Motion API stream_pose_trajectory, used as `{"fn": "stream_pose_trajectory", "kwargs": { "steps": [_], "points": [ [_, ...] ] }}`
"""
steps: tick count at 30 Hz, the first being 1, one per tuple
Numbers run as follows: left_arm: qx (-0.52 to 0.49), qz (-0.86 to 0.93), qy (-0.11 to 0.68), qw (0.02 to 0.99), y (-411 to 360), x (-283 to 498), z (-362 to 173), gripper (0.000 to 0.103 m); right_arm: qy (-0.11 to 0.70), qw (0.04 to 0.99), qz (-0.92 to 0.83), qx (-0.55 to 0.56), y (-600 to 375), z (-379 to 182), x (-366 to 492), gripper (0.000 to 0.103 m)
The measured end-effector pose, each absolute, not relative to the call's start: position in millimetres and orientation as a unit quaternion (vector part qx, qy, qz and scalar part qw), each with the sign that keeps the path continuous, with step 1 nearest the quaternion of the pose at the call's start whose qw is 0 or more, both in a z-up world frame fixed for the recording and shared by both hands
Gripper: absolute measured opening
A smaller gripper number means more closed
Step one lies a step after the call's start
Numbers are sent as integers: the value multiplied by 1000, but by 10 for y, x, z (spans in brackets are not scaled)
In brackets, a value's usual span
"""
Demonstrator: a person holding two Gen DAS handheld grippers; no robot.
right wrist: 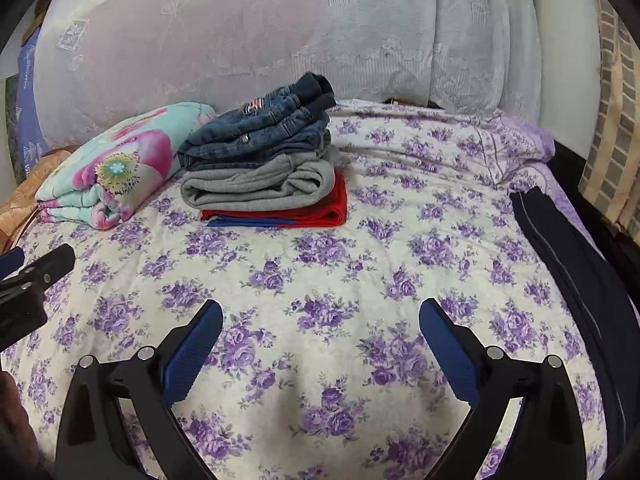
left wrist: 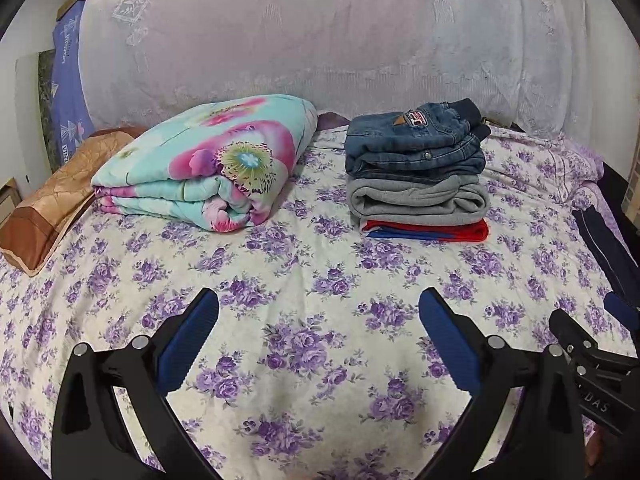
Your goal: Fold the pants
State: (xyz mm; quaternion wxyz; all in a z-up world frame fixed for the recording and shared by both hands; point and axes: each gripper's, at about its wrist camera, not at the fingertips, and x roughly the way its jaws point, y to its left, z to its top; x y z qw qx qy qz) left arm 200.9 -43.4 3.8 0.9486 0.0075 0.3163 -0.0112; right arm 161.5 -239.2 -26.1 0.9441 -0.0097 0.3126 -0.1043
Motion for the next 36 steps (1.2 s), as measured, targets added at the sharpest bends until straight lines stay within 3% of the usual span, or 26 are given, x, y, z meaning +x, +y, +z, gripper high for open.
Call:
{"fn": "stream_pose_trajectory", "kwargs": {
  "steps": [36],
  "points": [
    [-16, -3, 319, 948, -386, 1995, 53, 98, 310, 945, -99, -14, -2271, -257, 1582, 99]
  ]
}}
